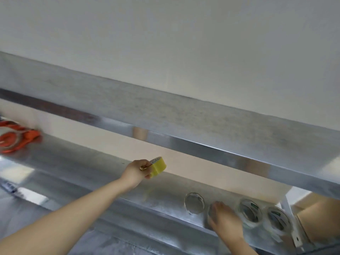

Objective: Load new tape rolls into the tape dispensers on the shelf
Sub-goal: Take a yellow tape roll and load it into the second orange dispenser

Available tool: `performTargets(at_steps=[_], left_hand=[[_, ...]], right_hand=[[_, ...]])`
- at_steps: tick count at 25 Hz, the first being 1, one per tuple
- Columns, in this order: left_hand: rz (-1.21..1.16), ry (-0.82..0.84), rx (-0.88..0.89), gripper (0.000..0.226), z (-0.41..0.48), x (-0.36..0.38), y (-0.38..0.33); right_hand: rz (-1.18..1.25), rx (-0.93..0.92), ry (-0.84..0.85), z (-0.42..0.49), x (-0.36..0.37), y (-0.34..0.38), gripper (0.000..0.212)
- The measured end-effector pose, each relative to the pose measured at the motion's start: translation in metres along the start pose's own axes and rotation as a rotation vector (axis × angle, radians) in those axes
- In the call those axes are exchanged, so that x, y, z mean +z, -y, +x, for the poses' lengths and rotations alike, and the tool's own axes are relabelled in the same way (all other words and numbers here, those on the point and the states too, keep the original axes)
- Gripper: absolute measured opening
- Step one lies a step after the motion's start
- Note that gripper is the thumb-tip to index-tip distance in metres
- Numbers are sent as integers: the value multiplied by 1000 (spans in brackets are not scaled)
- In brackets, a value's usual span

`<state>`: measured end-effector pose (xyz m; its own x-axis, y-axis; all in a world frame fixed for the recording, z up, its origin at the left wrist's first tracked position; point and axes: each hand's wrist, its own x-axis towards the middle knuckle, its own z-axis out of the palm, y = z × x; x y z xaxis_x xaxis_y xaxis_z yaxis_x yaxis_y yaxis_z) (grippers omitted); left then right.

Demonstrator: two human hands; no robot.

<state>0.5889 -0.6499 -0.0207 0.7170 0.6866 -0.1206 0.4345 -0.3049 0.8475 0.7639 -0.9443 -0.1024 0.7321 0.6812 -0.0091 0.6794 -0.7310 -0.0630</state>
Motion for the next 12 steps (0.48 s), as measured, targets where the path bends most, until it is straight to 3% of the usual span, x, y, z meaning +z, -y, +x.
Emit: performTargets(at_steps=[3, 7, 12], left_hand=[[21, -61, -23, 7, -20, -25, 11], [110, -115, -43, 14, -53, -62, 35], [45, -245, -112, 14, -109, -128, 61]], right_hand=[[94, -125, -112, 27, -34, 35, 10], [263, -362, -81, 65, -72, 139, 13], [386, -627, -90, 64, -85, 280, 20]])
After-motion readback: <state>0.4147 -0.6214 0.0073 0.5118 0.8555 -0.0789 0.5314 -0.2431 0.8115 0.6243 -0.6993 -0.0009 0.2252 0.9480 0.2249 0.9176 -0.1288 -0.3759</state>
